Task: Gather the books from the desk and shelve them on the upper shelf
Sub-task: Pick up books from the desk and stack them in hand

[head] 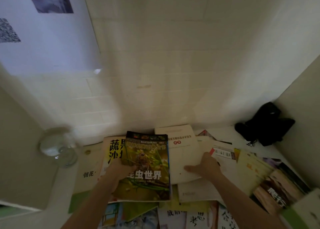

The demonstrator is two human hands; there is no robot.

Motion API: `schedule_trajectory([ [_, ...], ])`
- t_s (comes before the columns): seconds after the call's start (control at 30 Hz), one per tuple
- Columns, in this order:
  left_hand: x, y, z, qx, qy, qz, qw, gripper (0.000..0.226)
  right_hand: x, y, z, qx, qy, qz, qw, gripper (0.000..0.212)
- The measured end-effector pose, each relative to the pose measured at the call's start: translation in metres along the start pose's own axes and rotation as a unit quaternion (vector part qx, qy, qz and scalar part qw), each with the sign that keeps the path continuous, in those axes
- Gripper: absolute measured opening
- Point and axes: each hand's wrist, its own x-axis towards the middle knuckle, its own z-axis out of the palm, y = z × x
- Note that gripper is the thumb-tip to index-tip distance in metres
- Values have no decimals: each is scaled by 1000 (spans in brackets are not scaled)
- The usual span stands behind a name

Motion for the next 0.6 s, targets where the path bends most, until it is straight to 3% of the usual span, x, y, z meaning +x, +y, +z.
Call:
schedule_trajectory([
  [0.1,-26,12,2,-15,-8,40,999,37,-1,14,-6,75,2,-22,997,50],
  [0.17,-47,31,-1,45,13,99,994,30,-6,29,-10,112,15,-12,994,44],
  [0.27,-95,71,-7,180,104,237,949,26,-17,57,-20,97,52,-11,994,32],
  [0.33,-120,94,-8,196,137,310,920,25,-24,75,-29,15,36,-24,999,22],
  [0.4,-135,116,-4,130,138,347,918,26,-24,87,-35,-42,24,-24,999,29],
  [0.47,-134,134,8,0,90,322,943,29,-17,97,-36,-6,49,-40,998,21],
  [0.53,-119,139,33,-150,-11,246,958,35,-9,101,-36,144,56,-10,988,30],
  [0.6,-94,127,68,-242,-91,168,951,43,-8,98,-36,316,4,60,947,40],
])
